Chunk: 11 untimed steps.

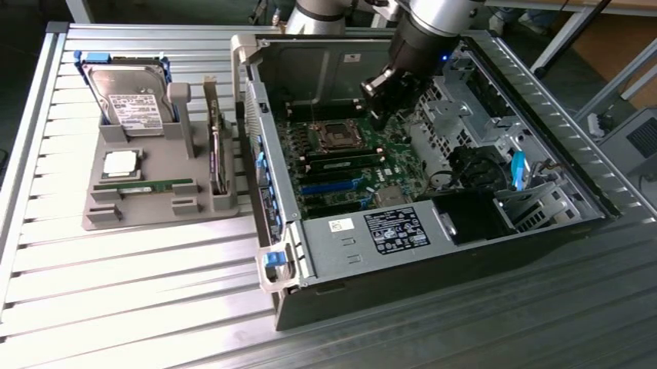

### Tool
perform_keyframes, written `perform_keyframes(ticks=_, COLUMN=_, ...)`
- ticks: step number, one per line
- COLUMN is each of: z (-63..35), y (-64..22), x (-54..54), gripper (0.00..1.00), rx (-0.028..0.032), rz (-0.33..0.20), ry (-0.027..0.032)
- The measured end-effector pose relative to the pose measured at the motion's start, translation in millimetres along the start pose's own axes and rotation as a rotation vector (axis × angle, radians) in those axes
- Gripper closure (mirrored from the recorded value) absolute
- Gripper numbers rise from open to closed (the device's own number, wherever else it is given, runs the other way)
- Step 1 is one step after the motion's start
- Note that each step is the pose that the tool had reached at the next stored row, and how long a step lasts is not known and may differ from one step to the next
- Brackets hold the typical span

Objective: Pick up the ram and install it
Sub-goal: 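Press down the ram until it locks into place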

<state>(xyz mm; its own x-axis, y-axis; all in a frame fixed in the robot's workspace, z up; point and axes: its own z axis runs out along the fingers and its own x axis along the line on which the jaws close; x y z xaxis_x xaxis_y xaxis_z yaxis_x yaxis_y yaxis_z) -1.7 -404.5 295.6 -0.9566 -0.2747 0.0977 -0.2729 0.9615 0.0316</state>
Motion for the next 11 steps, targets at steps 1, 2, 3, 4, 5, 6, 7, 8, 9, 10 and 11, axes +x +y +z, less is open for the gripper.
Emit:
perform_keyframes(ticks=1, z=0.0, y=0.0, x=0.0, gripper=0.91, rx=-0.0035, rz=0.036, ry=-0.0011)
perform_keyframes(ticks=2, z=0.0, y=0.0, x=0.0, gripper=0.91, rx=-0.0068, rz=0.070, ry=-0.0022)
perform_keyframes(ticks=3, z=0.1, y=0.0, x=0.0, gripper=0.91, rx=-0.0099, rz=0.100, ry=-0.0033)
perform_keyframes(ticks=4, z=0.1, y=0.0, x=0.0, gripper=0.91, rx=-0.0141, rz=0.144, ry=-0.0046)
perform_keyframes(ticks=5, z=0.1, y=0.0, x=0.0, gripper=0.91, rx=-0.0178, rz=0.182, ry=-0.0058)
perform_keyframes(ticks=6, z=0.1, y=0.0, x=0.0, gripper=0.91, rx=-0.0206, rz=0.210, ry=-0.0067)
perform_keyframes(ticks=7, z=0.1, y=0.0, x=0.0, gripper=0.91, rx=-0.0211, rz=0.214, ry=-0.0069)
perform_keyframes(ticks=8, z=0.1, y=0.0, x=0.0, gripper=0.91, rx=-0.0210, rz=0.214, ry=-0.0068)
perform_keyframes(ticks=9, z=0.1, y=0.0, x=0.0, gripper=0.91, rx=-0.0210, rz=0.214, ry=-0.0068)
perform_keyframes(ticks=10, z=0.1, y=0.0, x=0.0, gripper=0.91, rx=-0.0211, rz=0.214, ry=-0.0068)
perform_keyframes(ticks=11, z=0.1, y=0.0, x=0.0, gripper=0.91, rx=-0.0210, rz=0.214, ry=-0.0068)
